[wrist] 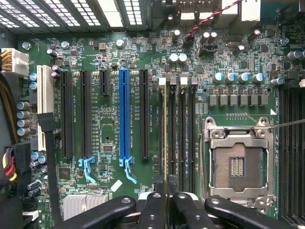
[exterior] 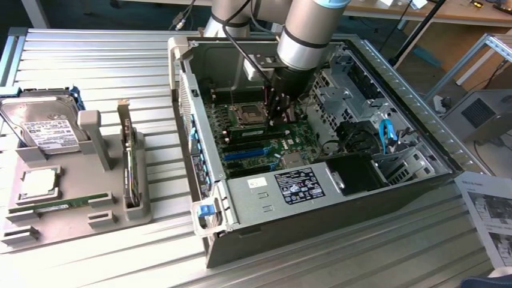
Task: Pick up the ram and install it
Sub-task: 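Insert the ram into the slot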
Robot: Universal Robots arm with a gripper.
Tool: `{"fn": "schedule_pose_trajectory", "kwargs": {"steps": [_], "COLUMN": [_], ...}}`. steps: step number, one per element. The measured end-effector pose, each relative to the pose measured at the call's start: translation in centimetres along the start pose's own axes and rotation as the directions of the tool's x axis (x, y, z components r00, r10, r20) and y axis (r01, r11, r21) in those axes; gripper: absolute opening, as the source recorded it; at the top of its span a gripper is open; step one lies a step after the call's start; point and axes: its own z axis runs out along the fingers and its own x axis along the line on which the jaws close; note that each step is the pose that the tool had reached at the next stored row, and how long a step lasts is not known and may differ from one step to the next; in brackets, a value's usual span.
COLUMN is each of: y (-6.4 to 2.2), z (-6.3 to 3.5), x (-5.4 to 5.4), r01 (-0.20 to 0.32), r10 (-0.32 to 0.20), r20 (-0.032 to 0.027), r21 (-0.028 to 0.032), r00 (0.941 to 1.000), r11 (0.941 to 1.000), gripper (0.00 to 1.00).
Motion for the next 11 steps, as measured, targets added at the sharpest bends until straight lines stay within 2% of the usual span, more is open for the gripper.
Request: {"fn": "schedule_pose_trajectory", "kwargs": {"steps": [11], "y": [-0.05], "z": [0.03], "x": [0.01], "r01": [0.000], "r10": [0.000], "r20": [-0.0001], "r21": [-0.0001], "r00": [1.0000], "r11": [1.0000], "gripper": [0.12]}}
